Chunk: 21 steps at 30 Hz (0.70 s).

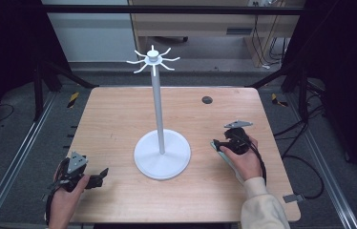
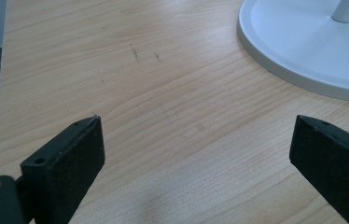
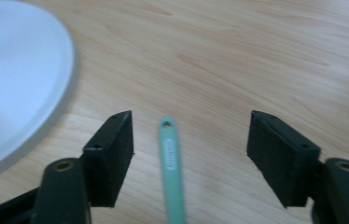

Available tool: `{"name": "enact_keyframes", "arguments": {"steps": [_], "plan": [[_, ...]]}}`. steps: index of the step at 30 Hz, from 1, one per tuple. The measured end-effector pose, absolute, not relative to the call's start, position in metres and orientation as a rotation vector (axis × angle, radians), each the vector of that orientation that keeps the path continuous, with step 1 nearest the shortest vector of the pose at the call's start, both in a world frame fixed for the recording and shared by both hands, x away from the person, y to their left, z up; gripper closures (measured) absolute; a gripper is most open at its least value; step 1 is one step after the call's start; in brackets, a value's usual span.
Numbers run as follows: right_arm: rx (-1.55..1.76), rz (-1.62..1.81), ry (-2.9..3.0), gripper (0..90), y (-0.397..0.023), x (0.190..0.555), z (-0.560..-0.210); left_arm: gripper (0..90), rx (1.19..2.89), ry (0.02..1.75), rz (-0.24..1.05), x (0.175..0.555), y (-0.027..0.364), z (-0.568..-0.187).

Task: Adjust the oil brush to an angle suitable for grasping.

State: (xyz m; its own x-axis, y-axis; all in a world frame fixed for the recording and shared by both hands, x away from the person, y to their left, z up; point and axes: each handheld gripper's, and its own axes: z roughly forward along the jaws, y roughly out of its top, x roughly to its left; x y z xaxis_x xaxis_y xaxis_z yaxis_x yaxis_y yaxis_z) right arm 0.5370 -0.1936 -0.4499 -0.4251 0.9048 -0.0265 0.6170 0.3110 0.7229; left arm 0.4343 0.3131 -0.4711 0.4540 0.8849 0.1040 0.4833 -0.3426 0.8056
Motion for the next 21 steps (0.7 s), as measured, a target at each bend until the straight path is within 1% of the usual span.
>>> {"name": "enact_keyframes", "arguments": {"steps": [2, 3, 4, 8, 9, 12, 15, 16, 18, 19, 21], "plan": [[1.303, 0.908, 2.194, 38.9, -0.185, 0.537, -0.451, 3.0, 1.98, 1.136, 0.712, 0.435, 0.314, -0.471], [1.275, 0.917, 2.218, 42.8, -0.181, 0.537, -0.451, 3.0, 1.978, 1.134, 0.711, 0.435, 0.313, -0.471], [1.275, 0.917, 2.218, 42.8, -0.181, 0.537, -0.451, 3.0, 1.978, 1.134, 0.711, 0.435, 0.313, -0.471], [1.22, 0.897, 2.29, 59.8, -0.167, 0.537, -0.454, 2.9, 1.977, 1.125, 0.709, 0.433, 0.313, -0.471], [1.22, 0.897, 2.29, 59.8, -0.167, 0.537, -0.454, 2.9, 1.982, 1.12, 0.707, 0.433, 0.313, -0.471], [1.207, 0.86, 2.331, 69.9, -0.163, 0.537, -0.456, 3.0, 1.984, 1.116, 0.707, 0.433, 0.312, -0.471], [1.186, 0.864, 2.351, 77.8, -0.162, 0.535, -0.456, 3.0, 1.991, 1.108, 0.712, 0.434, 0.31, -0.471], [1.186, 0.864, 2.351, 77.8, -0.162, 0.535, -0.456, 3.1, 1.991, 1.108, 0.712, 0.434, 0.31, -0.471], [1.179, 0.871, 2.354, 82.5, -0.163, 0.534, -0.455, 3.1, 1.998, 1.105, 0.716, 0.433, 0.309, -0.471], [1.178, 0.884, 2.363, 86.3, -0.162, 0.534, -0.456, 3.1, 2.002, 1.103, 0.712, 0.434, 0.309, -0.471], [1.177, 0.881, 2.376, 90.0, -0.162, 0.535, -0.458, 3.1, 2.003, 1.103, 0.711, 0.434, 0.309, -0.471]]}}
